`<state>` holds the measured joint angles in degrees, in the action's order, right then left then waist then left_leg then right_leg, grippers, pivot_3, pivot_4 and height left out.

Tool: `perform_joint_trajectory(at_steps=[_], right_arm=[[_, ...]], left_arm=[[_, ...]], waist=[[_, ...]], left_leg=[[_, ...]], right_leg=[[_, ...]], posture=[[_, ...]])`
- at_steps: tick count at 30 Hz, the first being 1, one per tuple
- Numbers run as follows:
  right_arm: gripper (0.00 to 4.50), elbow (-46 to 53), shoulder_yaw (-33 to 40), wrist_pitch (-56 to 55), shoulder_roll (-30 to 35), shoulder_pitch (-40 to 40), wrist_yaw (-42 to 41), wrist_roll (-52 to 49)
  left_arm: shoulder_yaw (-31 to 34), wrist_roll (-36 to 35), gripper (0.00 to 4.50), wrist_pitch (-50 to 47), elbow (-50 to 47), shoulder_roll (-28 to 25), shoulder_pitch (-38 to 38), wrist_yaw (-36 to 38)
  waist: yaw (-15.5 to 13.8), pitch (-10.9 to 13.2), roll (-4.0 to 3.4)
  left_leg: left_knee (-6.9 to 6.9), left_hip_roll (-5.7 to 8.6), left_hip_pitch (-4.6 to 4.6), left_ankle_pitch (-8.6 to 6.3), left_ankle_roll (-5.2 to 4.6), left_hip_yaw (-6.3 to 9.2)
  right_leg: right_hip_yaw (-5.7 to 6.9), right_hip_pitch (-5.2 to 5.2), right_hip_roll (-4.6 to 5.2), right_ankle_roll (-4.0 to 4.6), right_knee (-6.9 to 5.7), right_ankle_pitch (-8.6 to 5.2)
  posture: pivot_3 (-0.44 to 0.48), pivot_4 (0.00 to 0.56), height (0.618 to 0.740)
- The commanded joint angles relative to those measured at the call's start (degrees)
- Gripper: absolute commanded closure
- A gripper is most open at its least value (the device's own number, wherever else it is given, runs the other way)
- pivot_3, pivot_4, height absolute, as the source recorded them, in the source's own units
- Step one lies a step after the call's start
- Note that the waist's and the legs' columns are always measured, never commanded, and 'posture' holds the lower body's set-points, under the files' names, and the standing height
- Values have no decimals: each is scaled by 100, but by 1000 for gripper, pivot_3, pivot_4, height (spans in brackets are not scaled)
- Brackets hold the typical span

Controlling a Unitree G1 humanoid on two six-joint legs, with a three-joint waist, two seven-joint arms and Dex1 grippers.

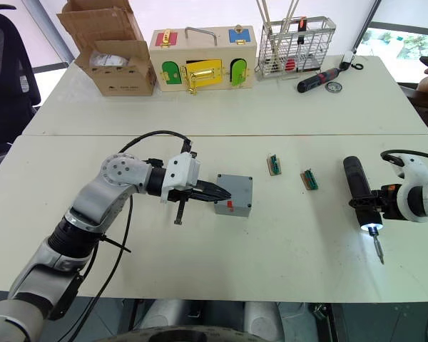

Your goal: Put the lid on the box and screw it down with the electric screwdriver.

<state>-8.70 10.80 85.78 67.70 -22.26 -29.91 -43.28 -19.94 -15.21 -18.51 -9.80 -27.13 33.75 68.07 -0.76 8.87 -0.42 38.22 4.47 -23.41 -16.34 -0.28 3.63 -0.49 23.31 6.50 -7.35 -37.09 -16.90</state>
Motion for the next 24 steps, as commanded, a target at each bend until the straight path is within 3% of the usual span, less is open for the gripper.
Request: perform_joint_trajectory(at_steps=[1, 4, 13, 16, 19, 22, 24], right_arm=[[849, 136, -19, -179, 102, -89, -181, 232], [85, 231, -60, -274, 74, -90, -243, 377], [36, 433, 509, -879, 109, -631, -451, 565], [36, 1778, 906, -1337, 91, -391, -1110, 109], [36, 3152, 1127, -1899, -177, 406, -1514, -71], [36, 4454, 900, -2456, -628, 1423, -1633, -119], [36, 4823, 563, -2705, -958, 1831, -1541, -45]], left_arm=[[103, 32, 4500, 101, 18, -73, 140, -2], [152, 28, 4500, 106, 131, -104, 179, 5], [723, -367, 4500, -361, 364, -144, 119, -244], [1084, -382, 4500, -555, 515, -199, 102, -599], [997, -73, 4500, -390, 562, -438, -85, -658], [881, 76, 4500, -319, 526, -742, -408, -541], [806, 174, 4500, -249, 600, -817, -535, -512]], waist=[[4, 1, 1], [6, 1, 1], [15, 1, 1], [13, 1, 2], [8, -1, 13], [-6, -3, 30], [-18, -2, 31]], left_leg=[[0, 0, 0, 0, 0, 0], [0, 0, 1, 0, 0, 0], [1, -1, 2, 0, 1, -1], [-1, -2, 2, 0, 1, -1], [-6, -7, 1, -1, 1, 3], [-6, -6, 3, -1, 1, 8], [1, 0, 0, -1, 1, 8]], right_leg=[[0, 0, 0, 0, 0, 0], [0, 0, 0, 0, -1, 0], [-1, 2, -2, 0, -4, 0], [-1, 6, -4, -1, -6, 0], [2, 8, -8, -2, -8, 0], [4, 3, -7, -2, -7, 0], [1, 2, -2, -2, -7, 0]], posture=[[0, 150, 740], [0, 150, 740], [0, 150, 740], [0, 150, 740], [0, 150, 740], [0, 150, 740], [0, 150, 740]])
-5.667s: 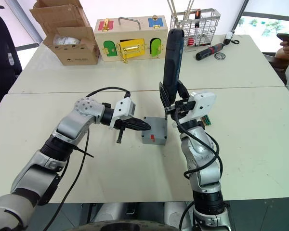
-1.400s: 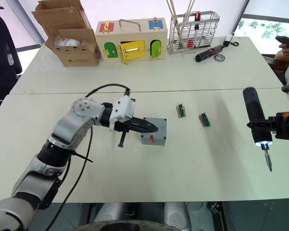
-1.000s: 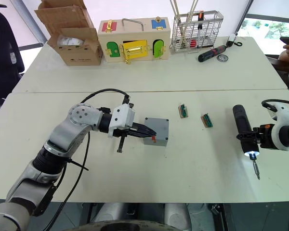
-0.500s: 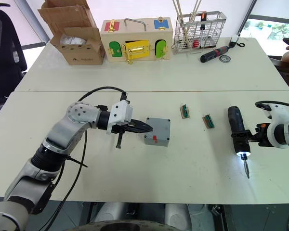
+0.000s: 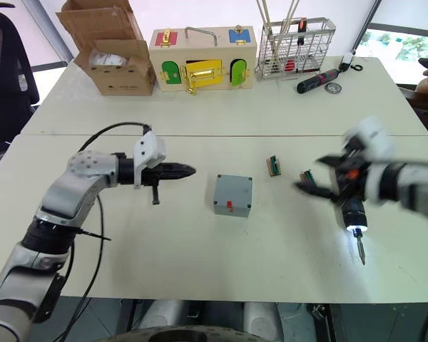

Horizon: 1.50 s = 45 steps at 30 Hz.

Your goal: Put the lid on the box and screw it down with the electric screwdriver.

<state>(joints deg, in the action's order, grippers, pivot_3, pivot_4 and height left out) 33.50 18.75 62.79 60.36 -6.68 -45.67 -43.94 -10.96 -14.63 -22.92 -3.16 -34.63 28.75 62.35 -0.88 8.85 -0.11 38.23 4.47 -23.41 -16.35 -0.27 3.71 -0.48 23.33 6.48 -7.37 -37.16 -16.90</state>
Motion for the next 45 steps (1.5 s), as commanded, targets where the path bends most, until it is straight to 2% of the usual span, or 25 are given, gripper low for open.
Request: perform_joint_trajectory(at_steps=[1, 5, 10, 14, 21, 28, 30, 33, 37, 42, 45], right_arm=[[36, 684, -487, -588, -341, 420, 109, 209], [36, 457, -1410, -1281, -678, 618, 387, 1004], [36, 190, -1871, -1410, -1234, 398, 587, 1164], [36, 153, -2049, -1361, -1386, 258, 604, 1203], [36, 511, -2091, -891, -1675, 96, 579, 655], [36, 795, -2119, -552, -1971, 54, 822, 409], [36, 870, -1933, -491, -1874, 92, 856, 356], [36, 827, -1583, -634, -1356, 180, 702, 553], [36, 261, -1562, -1269, -743, 105, 305, 1056], [36, -280, -1920, -1831, -694, -130, -73, 1443], [36, -574, -2288, -2102, -869, -372, -271, 1626]], left_arm=[[-133, 163, 4500, 231, -20, -71, -76, 64], [-361, 306, 4500, 340, 108, 109, -86, 22], [-755, 544, 4500, 685, 406, 406, 69, 139], [-873, 630, 4500, 933, 881, 684, 334, 170], [-987, 935, 4500, 1674, 1988, 1205, 876, 162], [-851, 1087, 4500, 2168, 2684, 1431, 1133, 20], [-754, 1079, 4500, 2211, 2750, 1411, 1149, -56], [-578, 1037, 4500, 2131, 2714, 1241, 1116, -90], [-504, 901, 4500, 1732, 1994, 724, 730, 255], [-520, 720, 4500, 1036, 787, 108, 74, 662], [-544, 630, 4500, 673, 315, 110, -155, 592]], waist=[[-12, 0, 0], [4, 0, 8], [17, 0, 9], [7, 0, 9], [21, 0, 11], [18, 0, 11], [13, 0, 11], [13, 0, 11], [54, 0, 12], [60, 0, 12], [23, 0, 11]], left_leg=[[4, 4, 0, 0, 0, 0], [23, 12, 3, -5, -9, 1], [22, 9, 6, 0, 0, 1], [19, 9, 5, 0, 0, 1], [19, 11, 5, 0, 0, 2], [16, 10, 5, 0, 0, 2], [17, 11, 5, 0, 0, 2], [19, 13, 4, 0, 0, 2], [15, 11, 6, 0, -1, 2], [6, 5, 7, 0, 0, 2], [9, 5, 7, 0, 0, 1]], right_leg=[[-2, -1, 3, 0, -1, 0], [-5, -14, 8, 0, -2, 1], [-5, -10, 4, 0, -7, 1], [-4, -8, 3, 0, -6, 1], [-2, -9, 3, -1, -6, 1], [-3, -6, 1, -1, -8, 1], [-3, -6, 2, -1, -8, 1], [-2, -6, 3, -1, -8, 2], [-2, -5, 0, -1, -9, 1], [-3, -1, -2, -1, -9, 1], [-4, -3, -1, -1, -8, 1]], posture=[[0, 150, 740], [0, 150, 740], [0, 150, 740], [0, 150, 740], [0, 150, 740], [0, 150, 740], [0, 150, 740], [0, 150, 740], [0, 150, 740], [0, 150, 740], [0, 150, 740]])
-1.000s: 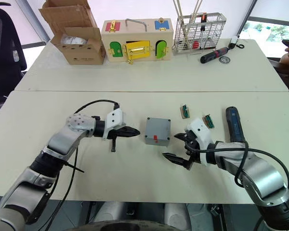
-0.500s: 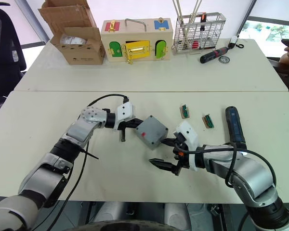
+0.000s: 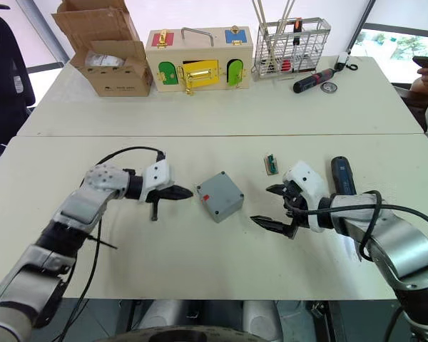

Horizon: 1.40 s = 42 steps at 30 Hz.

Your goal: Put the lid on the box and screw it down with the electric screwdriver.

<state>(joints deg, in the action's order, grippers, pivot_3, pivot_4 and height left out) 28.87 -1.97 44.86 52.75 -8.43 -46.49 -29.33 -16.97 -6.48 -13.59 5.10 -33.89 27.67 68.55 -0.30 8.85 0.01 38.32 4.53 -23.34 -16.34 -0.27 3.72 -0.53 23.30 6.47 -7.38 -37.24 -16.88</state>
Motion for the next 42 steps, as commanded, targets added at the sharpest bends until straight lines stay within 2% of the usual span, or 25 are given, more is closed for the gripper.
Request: perform_joint_trajectory(at_steps=[1, 7, 11, 20, 26, 29, 31, 34, 36, 39, 42], right_arm=[[36, -164, -302, -355, -165, -265, -228, 193], [36, -254, -568, -363, -497, -505, -359, 185], [36, -1, -577, -143, -551, -358, -432, 16], [36, 342, -326, 76, -633, 14, -123, -73], [36, 529, 108, 257, -553, 178, 78, -209], [36, 696, 1247, 720, -581, 339, 446, -644], [36, 778, 2018, 1013, -732, 413, 772, -968], [36, 806, 2809, 985, -1329, 431, 1503, -1169], [36, 802, 3001, 940, -1604, 448, 1883, -1117], [36, 537, 2665, 452, -1701, 635, 2324, -304], [692, 141, 2287, 3, -1716, 660, 2545, 276]], left_arm=[[28, -180, 4500, -322, -574, 84, -70, -79], [-61, -142, 4500, -468, -496, 469, 37, -315], [-72, -32, 4500, -282, -160, 735, 225, -474], [-83, 3, 4500, 36, 217, 803, 383, -340], [-16, 11, 4500, 112, 305, 755, 417, -320], [199, -163, 4500, -84, 14, 495, 371, -209], [456, -528, 4500, -424, -372, 333, 389, -90], [801, -1115, 4500, -1073, -1047, 245, 541, -113], [919, -1393, 4500, -1431, -1394, 222, 624, -154], [906, -1801, 4500, -1893, -1971, 184, 720, -117], [757, -1898, 4500, -1980, -2181, 135, 755, -44]], waist=[[-50, 0, 0], [-43, 0, 0], [-46, 0, 0], [-42, 0, 1], [-48, 0, 1], [-43, 0, 1], [-42, 0, 1], [-50, -1, 3], [-57, -2, 4], [-38, -3, 3], [-22, -3, 3]], left_leg=[[3, 1, 0, 0, 0, 0], [13, 3, -2, 0, 0, 3], [15, 3, -2, 0, 0, 4], [14, 4, -2, 0, 0, 6], [15, 5, -2, 0, 0, 6], [15, 5, -3, 0, 0, 6], [14, 4, -3, 0, 0, 6], [13, 1, -3, 0, 1, 10], [13, 2, -4, 1, 3, 21], [13, 8, -4, 2, 4, 20], [10, 9, -1, 2, 4, 14]], right_leg=[[0, -2, 2, 0, -1, 0], [1, -6, 2, 0, -1, 0], [2, -6, 1, 0, -1, 0], [2, -5, 2, 0, -3, 0], [2, -5, 2, 0, -3, 0], [2, -5, 3, 0, -3, 0], [1, -5, 3, 0, -4, 0], [-2, -5, 3, 0, -3, 0], [-3, -9, 3, 0, -4, 0], [-6, -9, 5, 0, -4, 0], [-10, -7, 2, 0, -4, 0]], posture=[[0, 150, 740], [0, 150, 740], [0, 150, 740], [0, 150, 740], [0, 150, 740], [0, 150, 740], [0, 150, 740], [0, 150, 740], [0, 150, 740], [0, 150, 740], [0, 150, 740]])
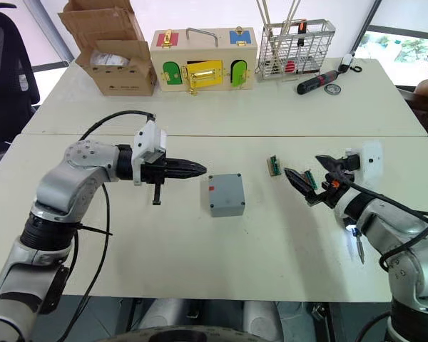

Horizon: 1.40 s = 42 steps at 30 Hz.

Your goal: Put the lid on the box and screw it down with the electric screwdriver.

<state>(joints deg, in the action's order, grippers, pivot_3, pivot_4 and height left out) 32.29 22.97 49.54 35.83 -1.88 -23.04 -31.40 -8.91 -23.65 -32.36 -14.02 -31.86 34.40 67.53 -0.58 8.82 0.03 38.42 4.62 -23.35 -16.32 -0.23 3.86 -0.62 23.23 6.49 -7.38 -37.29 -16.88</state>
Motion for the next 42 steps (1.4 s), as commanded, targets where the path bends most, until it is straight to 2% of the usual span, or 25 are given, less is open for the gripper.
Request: perform_joint_trajectory(at_steps=[1, 7, 15, 33, 36, 38, 42], right_arm=[[1043, -321, -302, -597, -48, -2, 209, 589], [2822, -1001, -768, -1276, -181, -95, 183, 1090], [2822, -1638, -962, -1660, -319, -346, 297, 1467], [2822, -2042, -994, -1807, -475, -520, 400, 1632], [3606, -2094, -987, -1870, -500, -555, 409, 1666], [4480, -2103, -1000, -1882, -506, -568, 401, 1699], [4480, -2105, -996, -1892, -529, -573, 403, 1718]], left_arm=[[-83, -198, 4500, -103, -279, -59, 92, 54], [-354, -26, 4500, 119, -99, -49, 99, 120], [-411, 36, 4500, 228, 16, -71, 91, 100], [-381, 92, 4500, 265, 42, -53, 75, -85], [-395, 108, 4500, 279, 53, -48, 81, -111], [-414, 177, 4500, 349, 111, -41, 93, -147], [-413, 224, 4500, 402, 173, -31, 110, -161]], waist=[[8, 0, -1], [17, 0, -1], [13, 0, -1], [7, 0, -1], [9, 0, -1], [10, 0, -1], [6, 0, -1]], left_leg=[[-3, -1, 2, 2, 3, -1], [-8, -3, 5, 4, 6, -6], [-8, -3, 5, 4, 6, -6], [-8, -3, 6, 4, 7, -6], [-8, -3, 6, 5, 7, -6], [-8, -3, 6, 5, 7, -6], [-8, -3, 6, 5, 7, -6]], right_leg=[[0, 0, -2, 0, -1, 0], [0, 1, -6, 0, -3, 0], [0, 2, -6, 0, -2, 0], [0, 2, -6, 0, -3, 0], [0, 2, -6, 0, -3, 0], [0, 2, -6, 0, -3, 0], [0, 2, -6, 0, -3, 0]], posture=[[0, 150, 740], [0, 150, 740], [0, 150, 740], [0, 150, 740], [0, 150, 740], [0, 150, 740], [0, 150, 740]])
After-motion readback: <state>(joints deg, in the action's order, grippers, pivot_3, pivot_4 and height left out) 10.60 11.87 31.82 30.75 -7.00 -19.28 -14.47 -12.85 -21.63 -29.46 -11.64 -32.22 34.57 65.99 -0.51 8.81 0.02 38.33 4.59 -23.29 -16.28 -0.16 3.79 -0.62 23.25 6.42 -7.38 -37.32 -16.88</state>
